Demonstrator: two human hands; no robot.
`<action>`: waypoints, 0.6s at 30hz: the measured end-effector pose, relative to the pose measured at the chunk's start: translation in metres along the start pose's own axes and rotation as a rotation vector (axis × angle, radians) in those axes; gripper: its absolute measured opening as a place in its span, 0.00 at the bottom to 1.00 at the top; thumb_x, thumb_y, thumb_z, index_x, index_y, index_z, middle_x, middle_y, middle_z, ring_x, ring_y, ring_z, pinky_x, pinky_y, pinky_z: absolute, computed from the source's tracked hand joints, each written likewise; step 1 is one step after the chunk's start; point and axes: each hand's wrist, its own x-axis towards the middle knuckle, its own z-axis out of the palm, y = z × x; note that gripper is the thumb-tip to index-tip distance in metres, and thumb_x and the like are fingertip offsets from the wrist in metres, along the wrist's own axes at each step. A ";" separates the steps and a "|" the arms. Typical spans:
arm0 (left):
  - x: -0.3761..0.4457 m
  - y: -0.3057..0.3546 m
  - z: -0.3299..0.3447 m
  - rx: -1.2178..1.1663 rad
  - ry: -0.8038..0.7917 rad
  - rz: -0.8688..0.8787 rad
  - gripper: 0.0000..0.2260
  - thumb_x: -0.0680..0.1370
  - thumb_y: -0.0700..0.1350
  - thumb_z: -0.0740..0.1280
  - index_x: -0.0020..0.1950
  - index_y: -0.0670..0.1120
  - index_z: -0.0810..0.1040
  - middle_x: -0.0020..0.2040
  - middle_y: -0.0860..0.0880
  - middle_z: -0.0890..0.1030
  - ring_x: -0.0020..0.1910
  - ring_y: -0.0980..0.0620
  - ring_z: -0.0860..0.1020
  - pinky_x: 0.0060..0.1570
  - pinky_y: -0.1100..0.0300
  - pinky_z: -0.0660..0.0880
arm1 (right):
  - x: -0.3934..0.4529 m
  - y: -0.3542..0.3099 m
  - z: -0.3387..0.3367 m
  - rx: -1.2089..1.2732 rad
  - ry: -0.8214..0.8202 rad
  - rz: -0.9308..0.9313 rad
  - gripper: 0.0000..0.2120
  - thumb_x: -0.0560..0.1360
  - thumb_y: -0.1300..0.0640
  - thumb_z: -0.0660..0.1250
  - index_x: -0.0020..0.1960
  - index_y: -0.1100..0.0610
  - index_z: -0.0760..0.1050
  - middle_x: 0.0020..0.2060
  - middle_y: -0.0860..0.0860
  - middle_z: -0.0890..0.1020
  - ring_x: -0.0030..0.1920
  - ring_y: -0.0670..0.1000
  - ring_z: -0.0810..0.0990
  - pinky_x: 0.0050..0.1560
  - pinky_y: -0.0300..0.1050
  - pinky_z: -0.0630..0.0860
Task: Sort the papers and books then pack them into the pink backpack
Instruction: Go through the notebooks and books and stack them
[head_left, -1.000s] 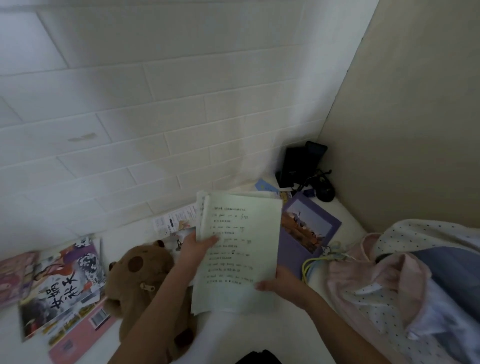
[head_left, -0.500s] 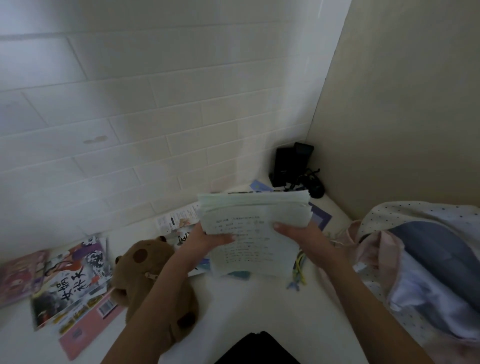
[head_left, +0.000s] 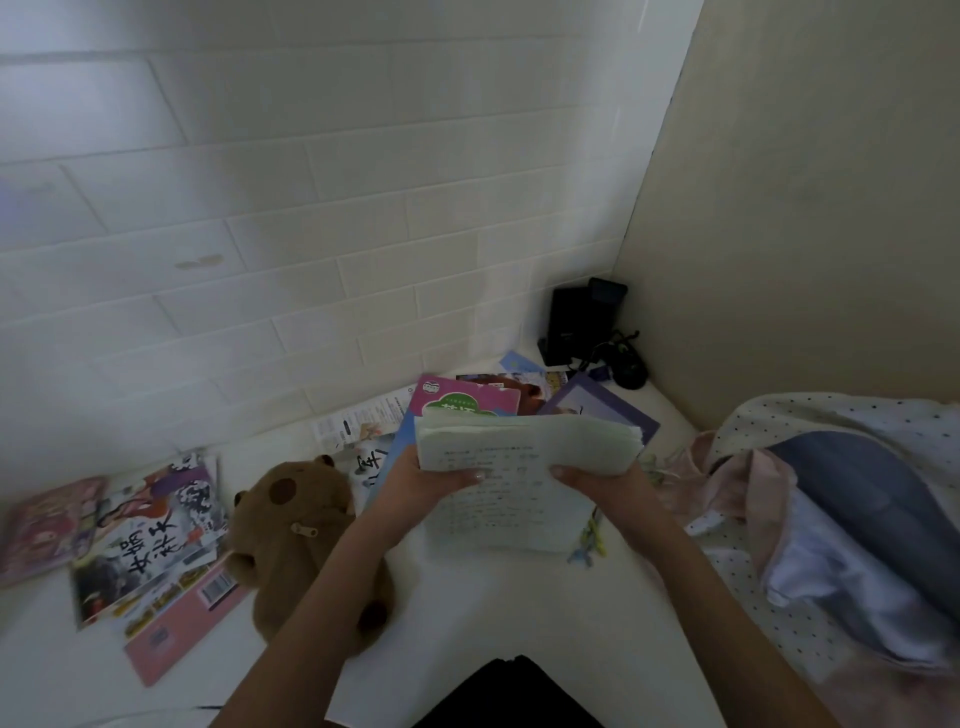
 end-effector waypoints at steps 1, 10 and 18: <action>-0.003 -0.003 -0.001 0.016 -0.009 -0.001 0.14 0.66 0.38 0.77 0.45 0.56 0.82 0.45 0.54 0.85 0.46 0.56 0.83 0.43 0.63 0.80 | -0.003 0.001 -0.001 -0.025 0.005 0.020 0.20 0.66 0.66 0.76 0.55 0.52 0.78 0.47 0.46 0.85 0.47 0.43 0.83 0.41 0.35 0.79; -0.023 -0.038 0.009 -0.013 -0.052 -0.136 0.13 0.69 0.39 0.74 0.50 0.52 0.80 0.47 0.59 0.84 0.47 0.59 0.82 0.42 0.63 0.80 | -0.020 0.033 0.006 -0.180 -0.046 0.163 0.13 0.71 0.62 0.73 0.55 0.54 0.78 0.48 0.50 0.83 0.44 0.42 0.83 0.40 0.34 0.78; -0.032 -0.046 0.049 -0.524 0.109 -0.484 0.14 0.70 0.39 0.74 0.54 0.45 0.77 0.48 0.47 0.85 0.45 0.47 0.84 0.36 0.52 0.80 | 0.007 0.034 0.000 -0.429 0.257 0.054 0.03 0.75 0.51 0.68 0.48 0.48 0.76 0.43 0.45 0.82 0.43 0.48 0.81 0.43 0.44 0.77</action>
